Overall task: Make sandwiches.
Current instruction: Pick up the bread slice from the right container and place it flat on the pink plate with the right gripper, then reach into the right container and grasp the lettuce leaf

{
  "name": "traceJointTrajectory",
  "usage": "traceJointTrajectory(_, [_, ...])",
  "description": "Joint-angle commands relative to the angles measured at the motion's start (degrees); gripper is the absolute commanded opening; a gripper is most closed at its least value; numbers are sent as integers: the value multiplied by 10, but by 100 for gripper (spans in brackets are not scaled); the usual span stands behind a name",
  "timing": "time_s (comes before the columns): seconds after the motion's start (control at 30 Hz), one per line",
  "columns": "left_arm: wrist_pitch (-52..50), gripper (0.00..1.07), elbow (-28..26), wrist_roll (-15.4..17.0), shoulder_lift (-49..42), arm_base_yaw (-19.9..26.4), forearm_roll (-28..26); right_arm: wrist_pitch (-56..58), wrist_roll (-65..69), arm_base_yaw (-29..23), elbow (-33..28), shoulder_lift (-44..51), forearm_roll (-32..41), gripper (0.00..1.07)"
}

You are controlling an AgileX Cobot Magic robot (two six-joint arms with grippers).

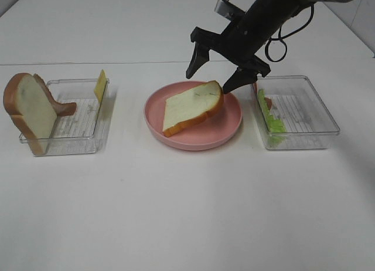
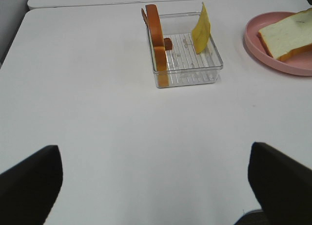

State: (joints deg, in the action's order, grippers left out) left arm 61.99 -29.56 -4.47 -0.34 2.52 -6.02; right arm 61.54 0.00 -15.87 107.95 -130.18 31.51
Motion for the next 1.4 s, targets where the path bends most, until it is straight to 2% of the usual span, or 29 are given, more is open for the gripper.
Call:
traceJointTrajectory(0.03, [-3, 98, 0, 2, -7, 1, -2, 33, 6, 2, 26, -1, -21, 83])
traceJointTrajectory(0.1, [-3, 98, 0, 2, -7, 1, -2, 64, 14, 2, 65, -1, -38, 83])
traceJointTrajectory(0.3, [-3, 98, 0, 2, -7, 1, -2, 140, 34, 2, 120, -1, -93, 83])
traceJointTrajectory(0.53, [-3, 98, 0, 2, -7, 1, -2, 147, 51, 2, 125, 21, -137, 83])
traceJointTrajectory(0.67, [-3, 98, 0, 2, -7, 1, -2, 147, 60, 2, 97, 58, -180, 83])
traceJointTrajectory(0.7, [-3, 98, 0, 2, -7, 1, -2, 147, 69, 2, 69, 81, -207, 83])
traceJointTrajectory(0.8, [-3, 98, 0, 2, -7, 1, -2, 147, 72, 2, 35, 109, -236, 83])
traceJointTrajectory(1.03, [-3, 98, 0, 2, -7, 1, -2, 146, 74, 2, -32, 112, -251, 83])
traceJointTrajectory(1.4, [-3, 98, 0, 2, -7, 1, -2, 143, 74, 2, -38, 52, -290, 82])
